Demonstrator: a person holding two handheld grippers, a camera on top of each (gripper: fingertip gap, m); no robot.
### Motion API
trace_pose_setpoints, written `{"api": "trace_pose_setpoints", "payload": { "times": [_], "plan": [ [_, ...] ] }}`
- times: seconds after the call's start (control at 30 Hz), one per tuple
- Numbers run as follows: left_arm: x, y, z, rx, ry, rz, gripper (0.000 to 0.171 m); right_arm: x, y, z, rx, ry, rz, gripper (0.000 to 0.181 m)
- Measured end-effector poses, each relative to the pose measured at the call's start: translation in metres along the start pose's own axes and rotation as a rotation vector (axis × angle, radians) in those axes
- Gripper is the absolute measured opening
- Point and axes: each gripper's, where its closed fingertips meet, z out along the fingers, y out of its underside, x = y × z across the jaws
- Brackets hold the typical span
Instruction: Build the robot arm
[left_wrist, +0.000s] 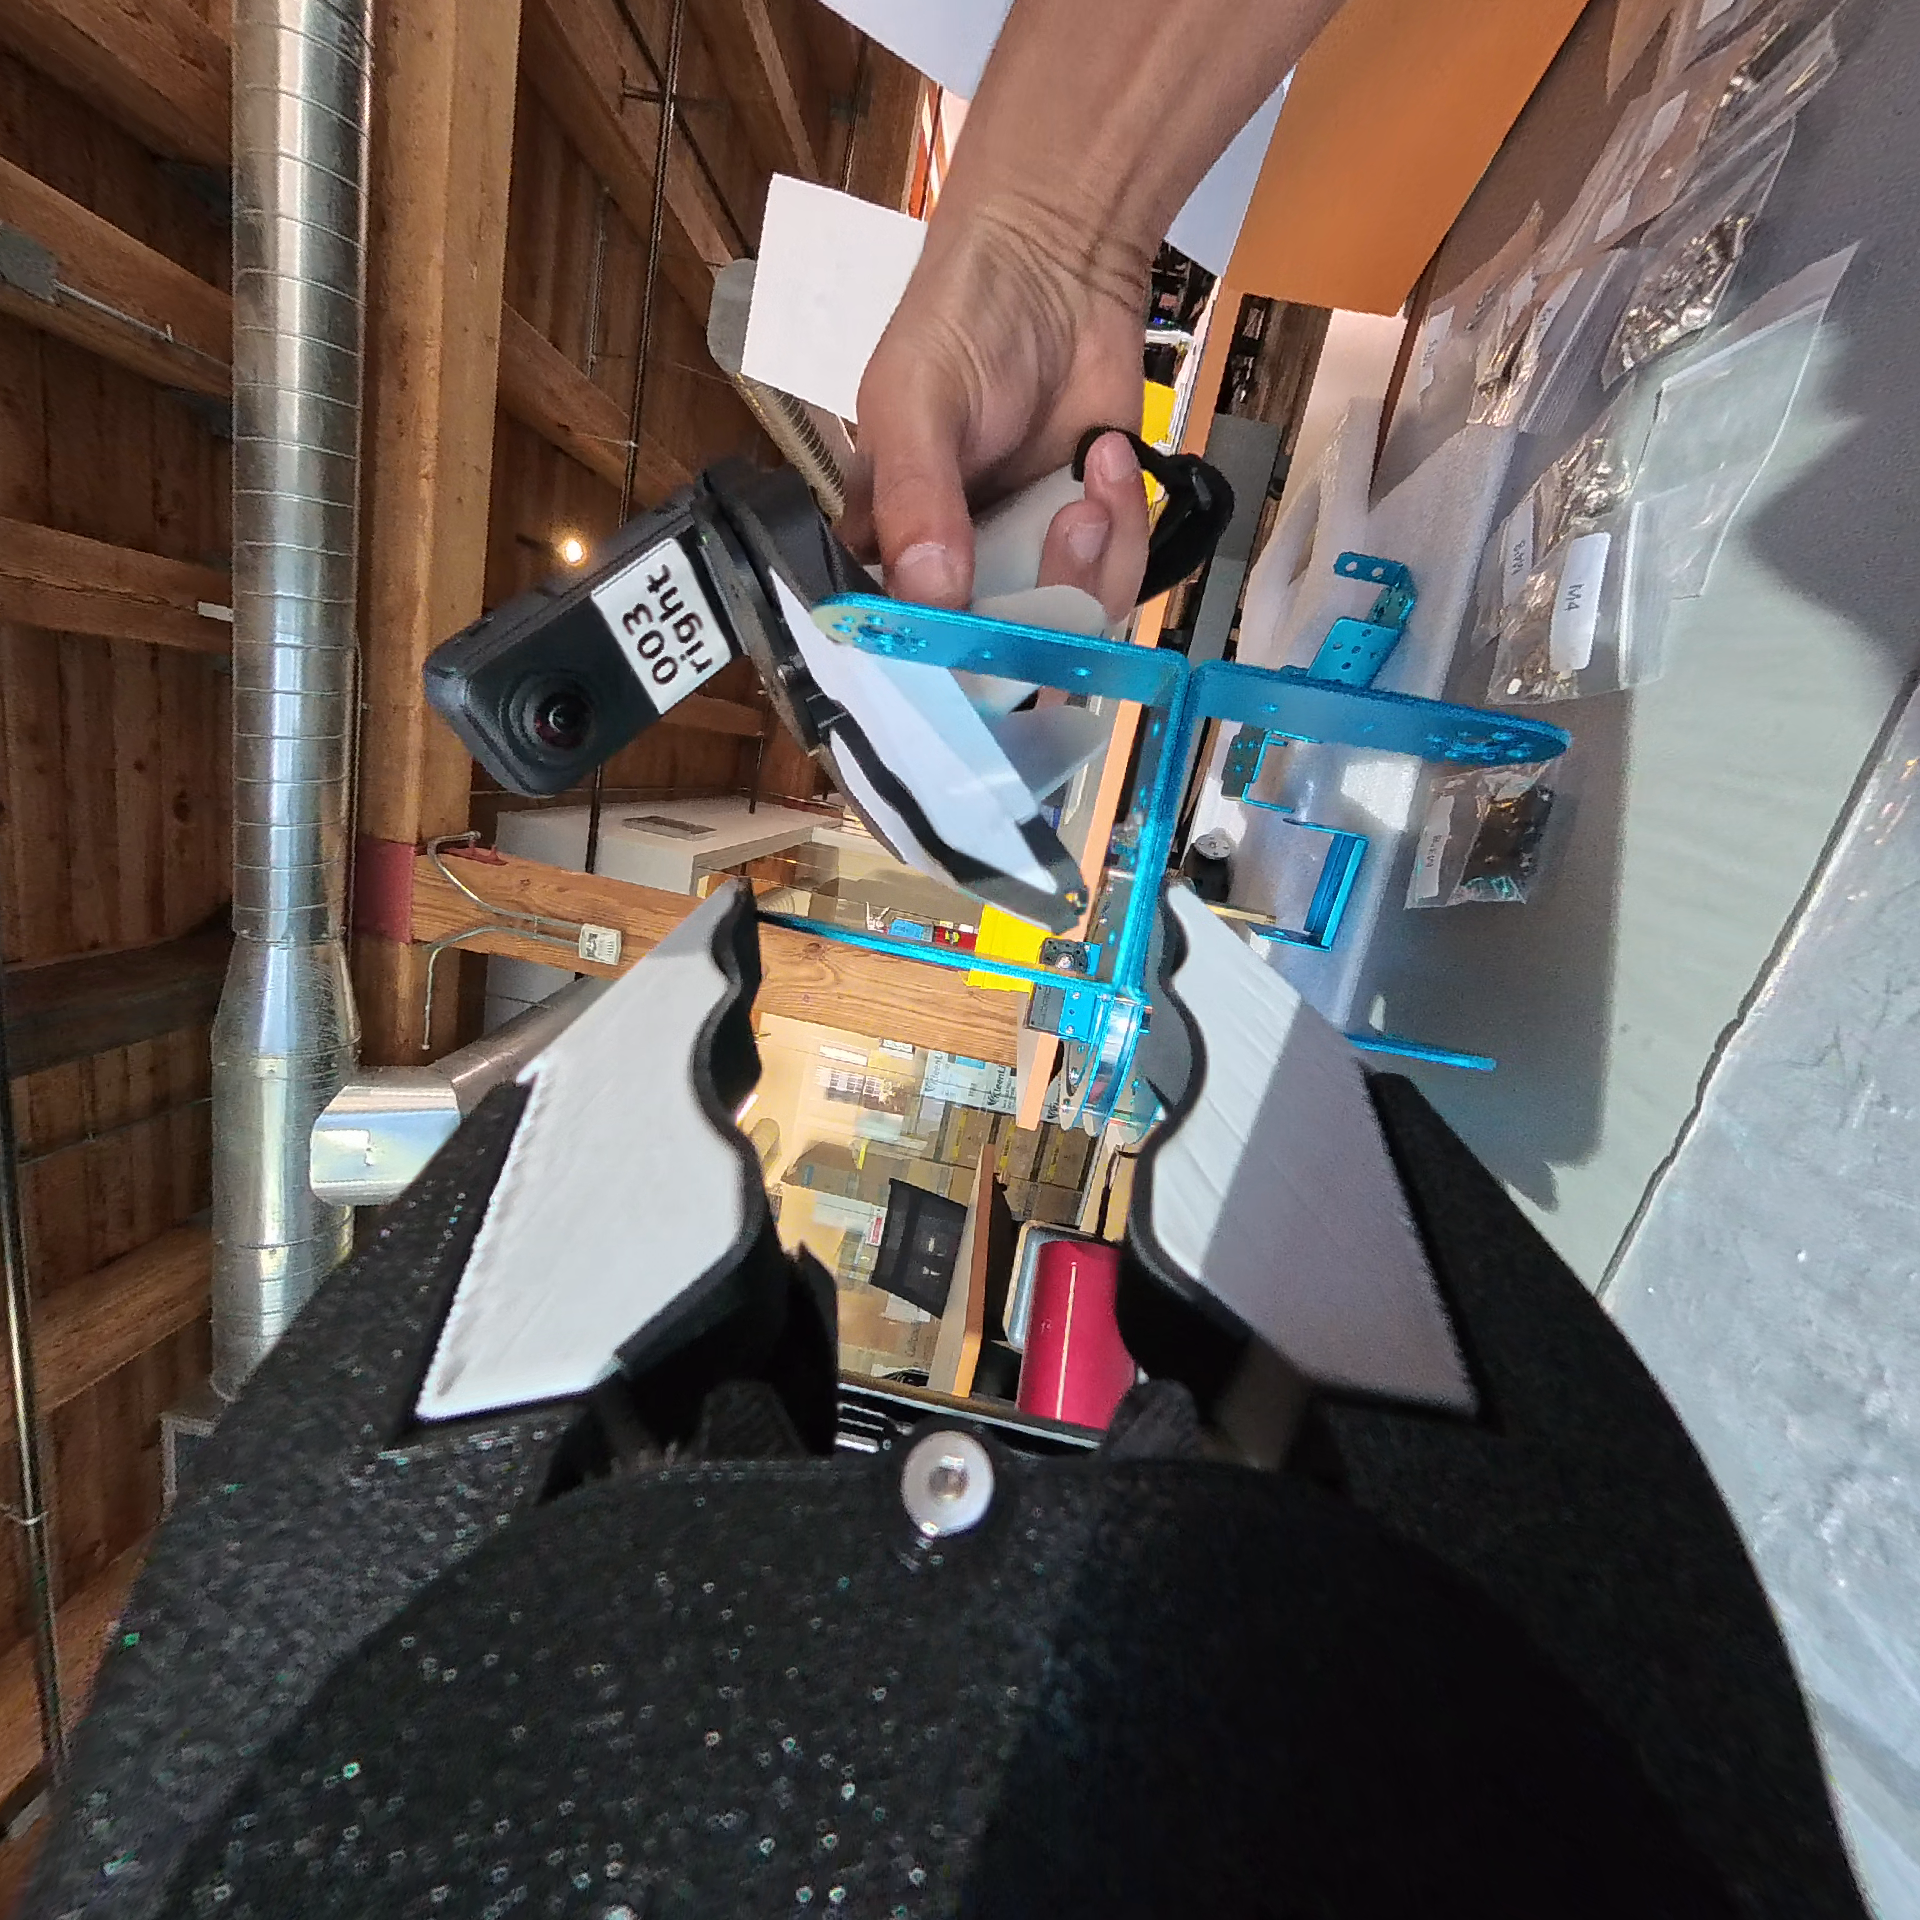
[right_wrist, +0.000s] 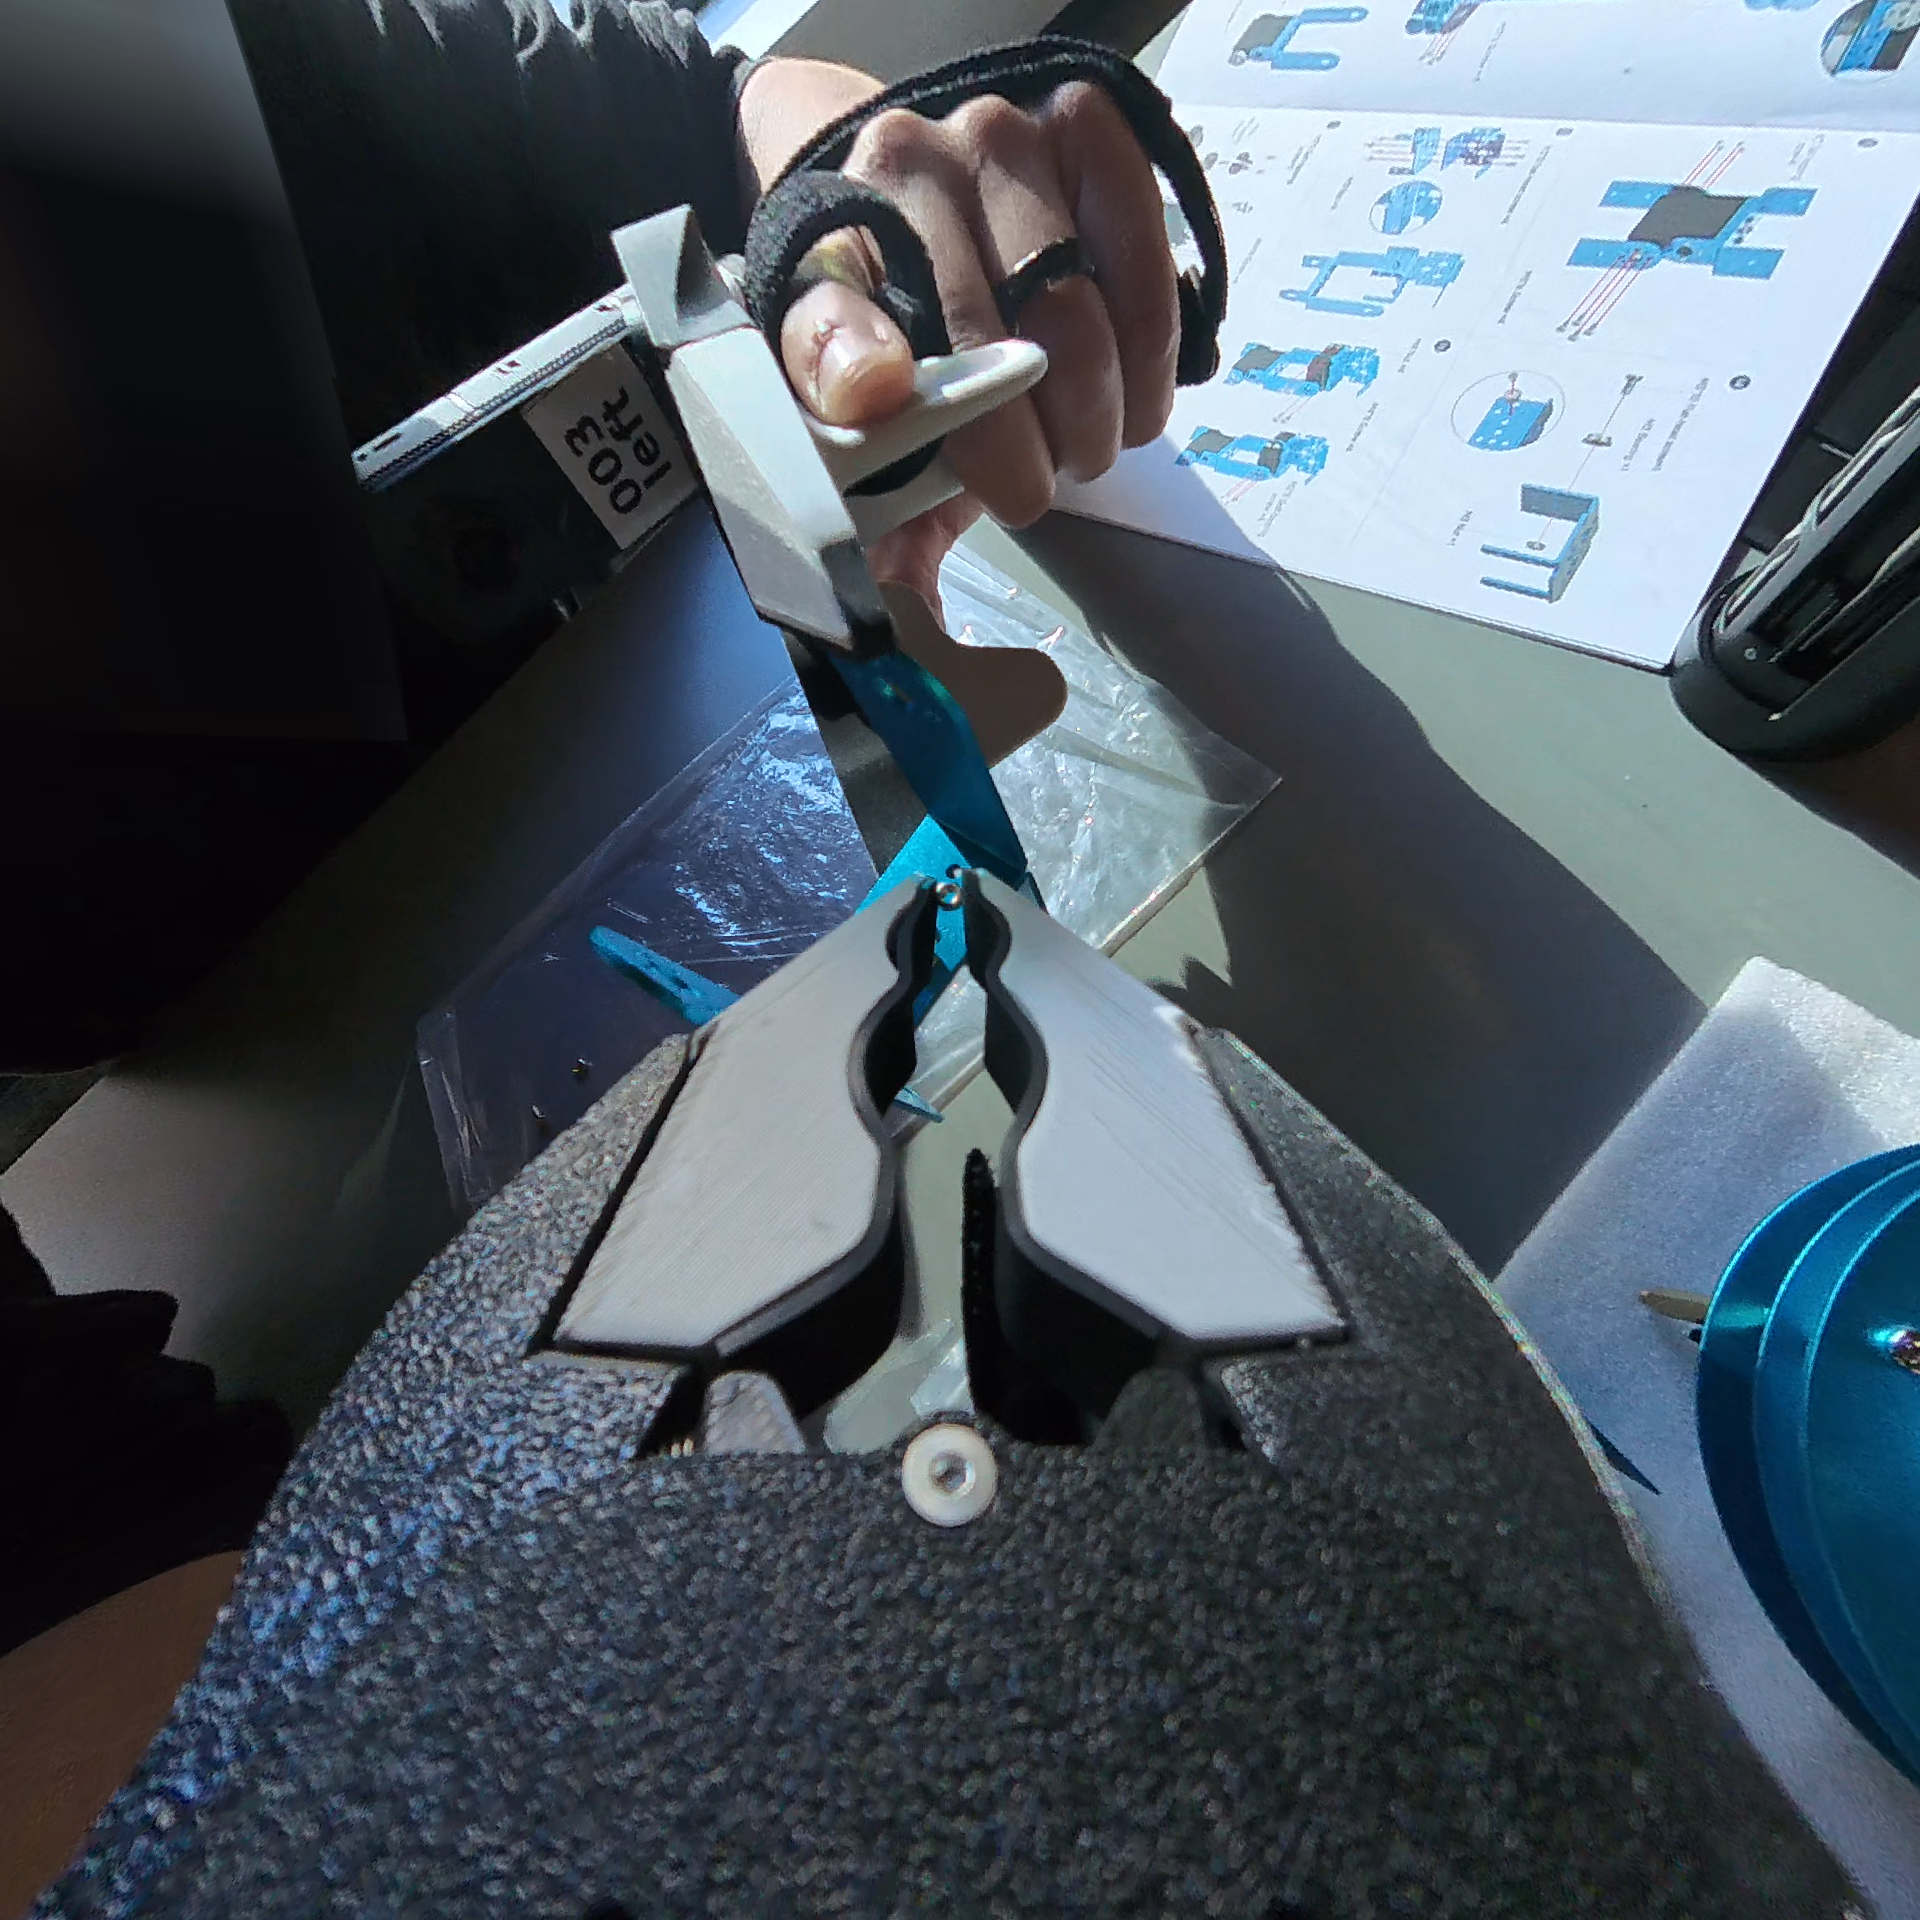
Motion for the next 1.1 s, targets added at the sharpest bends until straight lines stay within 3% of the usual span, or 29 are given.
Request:
{"api": "trace_pose_setpoints", "payload": {
  "times": [0.47,0.67,0.77,0.87,0.93,1.0,1.1],
  "plan": [
    [0.005,0.0,0.002,-0.005,0.012,0.009,0.074,-0.002,-0.015,-0.023,0.13,0.003,-0.025,0.0],
    [0.014,0.002,0.005,-0.022,0.028,0.031,0.074,-0.001,-0.015,-0.018,0.086,0.039,-0.033,0.0],
    [0.005,0.005,0.002,-0.02,0.005,0.048,0.074,0.016,-0.017,-0.024,0.098,0.143,-0.024,0.0],
    [-0.02,0.029,-0.001,-0.068,-0.021,0.007,0.074,0.048,-0.021,-0.051,0.159,0.352,0.024,0.008],
    [-0.036,0.054,-0.002,-0.12,-0.038,-0.058,0.074,0.072,-0.009,-0.068,0.142,0.489,0.111,0.03],
    [-0.05,0.079,-0.004,-0.186,-0.076,-0.079,0.074,0.095,0.014,-0.078,0.061,0.619,0.171,0.033],
    [-0.059,0.103,-0.006,-0.232,-0.078,-0.157,0.074,0.088,0.042,-0.054,-0.053,0.512,0.212,0.031]
  ]
}}
